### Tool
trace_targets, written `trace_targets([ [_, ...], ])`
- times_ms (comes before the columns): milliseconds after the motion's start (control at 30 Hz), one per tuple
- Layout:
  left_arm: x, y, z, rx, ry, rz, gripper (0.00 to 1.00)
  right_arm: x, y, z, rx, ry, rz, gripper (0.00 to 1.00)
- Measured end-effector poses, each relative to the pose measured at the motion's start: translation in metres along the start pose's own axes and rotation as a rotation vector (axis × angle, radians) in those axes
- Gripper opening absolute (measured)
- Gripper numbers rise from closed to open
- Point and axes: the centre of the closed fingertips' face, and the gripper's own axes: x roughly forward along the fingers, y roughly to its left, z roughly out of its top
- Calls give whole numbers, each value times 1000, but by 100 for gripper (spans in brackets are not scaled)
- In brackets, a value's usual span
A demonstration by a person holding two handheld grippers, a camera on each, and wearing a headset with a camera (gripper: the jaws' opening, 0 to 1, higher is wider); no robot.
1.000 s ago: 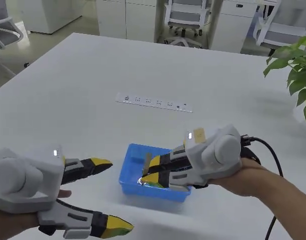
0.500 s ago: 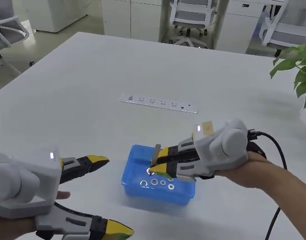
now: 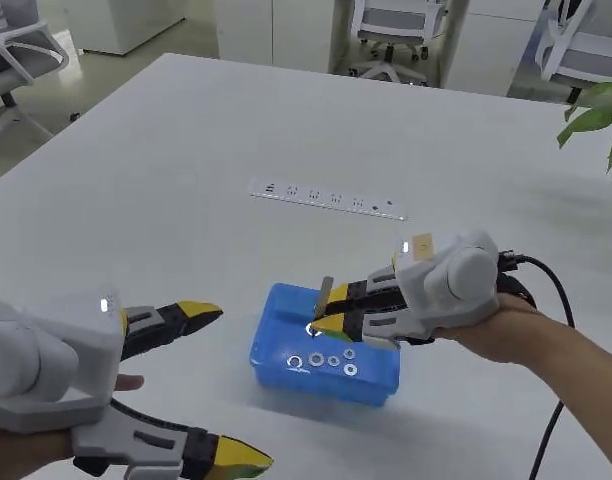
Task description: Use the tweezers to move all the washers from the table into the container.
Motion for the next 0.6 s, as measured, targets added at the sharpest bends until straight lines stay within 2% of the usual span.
trace_targets([
  [467, 7, 5, 3, -5, 9, -10, 99, 14, -8, -23, 33, 18, 13, 8],
  [600, 9, 10, 2, -4, 11, -17, 97, 19, -8, -27, 38, 22, 20, 8],
])
